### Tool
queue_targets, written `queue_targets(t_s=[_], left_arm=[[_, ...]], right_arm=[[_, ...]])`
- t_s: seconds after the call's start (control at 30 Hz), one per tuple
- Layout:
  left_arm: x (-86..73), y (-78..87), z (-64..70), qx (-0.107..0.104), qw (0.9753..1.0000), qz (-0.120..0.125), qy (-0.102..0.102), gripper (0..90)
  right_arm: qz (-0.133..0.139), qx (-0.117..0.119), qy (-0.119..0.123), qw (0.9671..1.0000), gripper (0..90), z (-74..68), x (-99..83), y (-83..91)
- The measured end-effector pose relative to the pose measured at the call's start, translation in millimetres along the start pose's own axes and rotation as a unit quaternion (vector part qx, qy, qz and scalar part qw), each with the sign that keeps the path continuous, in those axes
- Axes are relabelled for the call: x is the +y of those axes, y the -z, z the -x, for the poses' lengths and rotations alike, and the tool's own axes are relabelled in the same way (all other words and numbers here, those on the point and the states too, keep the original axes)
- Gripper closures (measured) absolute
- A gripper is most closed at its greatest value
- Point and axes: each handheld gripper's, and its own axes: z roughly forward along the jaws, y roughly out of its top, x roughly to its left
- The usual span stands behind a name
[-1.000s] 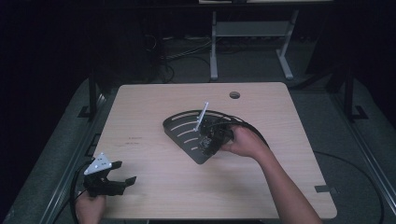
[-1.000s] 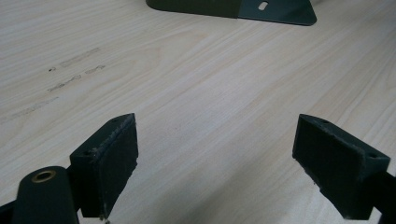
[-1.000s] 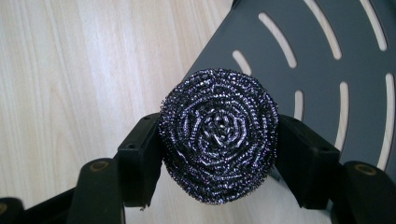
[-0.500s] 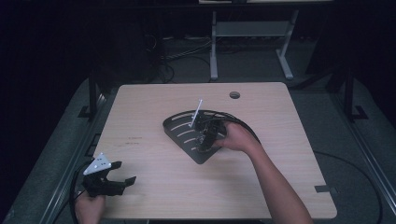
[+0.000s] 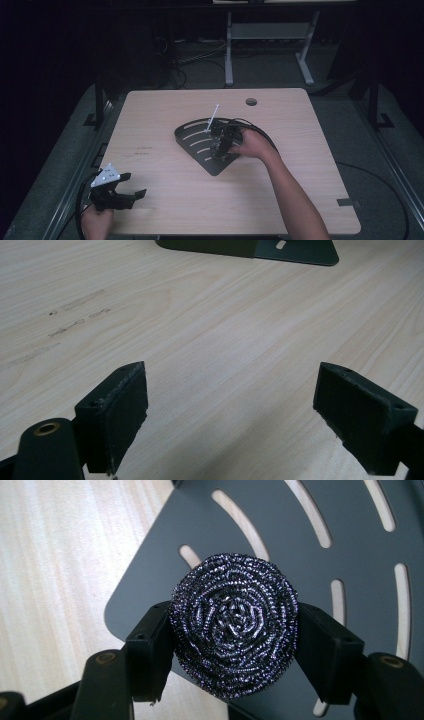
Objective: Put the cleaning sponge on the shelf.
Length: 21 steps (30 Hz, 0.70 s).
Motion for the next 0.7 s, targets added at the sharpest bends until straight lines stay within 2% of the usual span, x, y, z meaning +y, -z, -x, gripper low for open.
queue_targets(t_s=[0.17,0.47,0.7], left_arm=[[0.6,-0.6,0.2,-0.002,1.0000,-0.002,-0.002,13.7],[0.0,0.1,-0.5,-0.001,1.0000,0.000,0.000,13.7],[-0.1,-0.2,-1.1,-0.001,1.0000,0.000,0.000,13.7]], right_arm=[[0.001,0.000,-0.006,1.0000,35.3,5.7,-0.6,-3.8],[-0.009,-0.009,0.001,0.9999,35.3,10.5,7.7,-8.2],[-0.006,-0.009,-0.010,0.9999,35.2,18.2,5.4,-10.0]])
